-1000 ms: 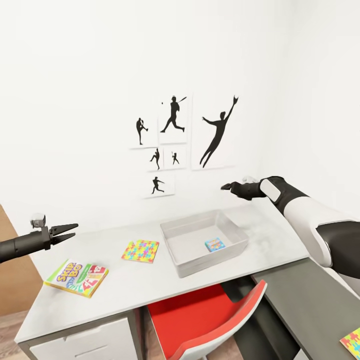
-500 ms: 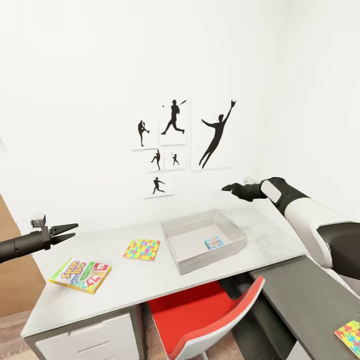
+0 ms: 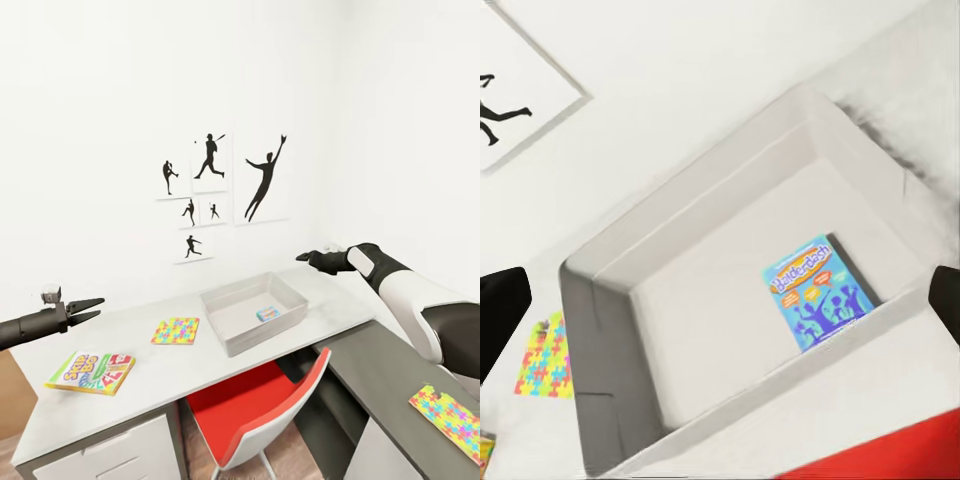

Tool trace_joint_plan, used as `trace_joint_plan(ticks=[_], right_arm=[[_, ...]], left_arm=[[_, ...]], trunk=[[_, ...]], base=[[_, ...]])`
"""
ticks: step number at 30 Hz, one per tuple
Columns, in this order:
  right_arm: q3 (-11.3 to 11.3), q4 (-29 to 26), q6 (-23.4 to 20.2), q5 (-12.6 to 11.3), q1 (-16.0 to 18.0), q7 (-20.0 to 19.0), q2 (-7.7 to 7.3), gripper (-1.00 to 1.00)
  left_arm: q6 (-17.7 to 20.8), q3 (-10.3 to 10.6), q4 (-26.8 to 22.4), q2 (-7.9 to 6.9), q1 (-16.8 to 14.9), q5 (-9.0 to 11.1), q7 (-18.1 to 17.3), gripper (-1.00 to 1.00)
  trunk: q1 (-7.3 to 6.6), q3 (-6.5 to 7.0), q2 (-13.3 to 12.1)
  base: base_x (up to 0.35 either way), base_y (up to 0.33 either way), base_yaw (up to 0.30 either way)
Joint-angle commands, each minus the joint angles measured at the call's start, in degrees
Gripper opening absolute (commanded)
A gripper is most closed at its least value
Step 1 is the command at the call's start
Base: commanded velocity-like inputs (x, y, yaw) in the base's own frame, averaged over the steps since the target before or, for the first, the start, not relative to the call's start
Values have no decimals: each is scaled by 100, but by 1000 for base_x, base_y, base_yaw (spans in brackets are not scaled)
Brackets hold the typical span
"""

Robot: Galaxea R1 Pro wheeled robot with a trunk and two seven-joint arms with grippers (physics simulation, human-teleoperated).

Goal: Put all the toys in the child's room - the three board games (two on the bed and one on the table), the two jigsaw puzzles on the table, and the tennis ball on the table - inside the toy box on the table in the child's room.

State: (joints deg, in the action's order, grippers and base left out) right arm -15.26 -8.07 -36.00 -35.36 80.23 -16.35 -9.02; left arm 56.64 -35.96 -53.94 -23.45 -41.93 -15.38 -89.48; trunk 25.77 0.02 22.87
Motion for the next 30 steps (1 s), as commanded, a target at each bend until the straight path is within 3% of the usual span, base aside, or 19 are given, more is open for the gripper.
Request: trace_joint_plan(ticks=[1, 11, 30], right_arm=[[-47, -2, -12, -15, 3, -20, -3, 100], [-47, -2, -13, -15, 2, -23, -3, 100], [-47, -2, -12, -15, 2, -21, -12, 100]], left_arm=[[58, -11, -2, 2, -2, -60, -52, 100], [58, -11, -2, 3, -4, -55, -52, 100], [58, -16, -2, 7, -3, -53, -52, 100]], trunk=[[1, -3, 5], [1, -3, 5], [1, -3, 5]], base=[[-154, 222, -277], [-190, 187, -278], [-122, 66, -278]])
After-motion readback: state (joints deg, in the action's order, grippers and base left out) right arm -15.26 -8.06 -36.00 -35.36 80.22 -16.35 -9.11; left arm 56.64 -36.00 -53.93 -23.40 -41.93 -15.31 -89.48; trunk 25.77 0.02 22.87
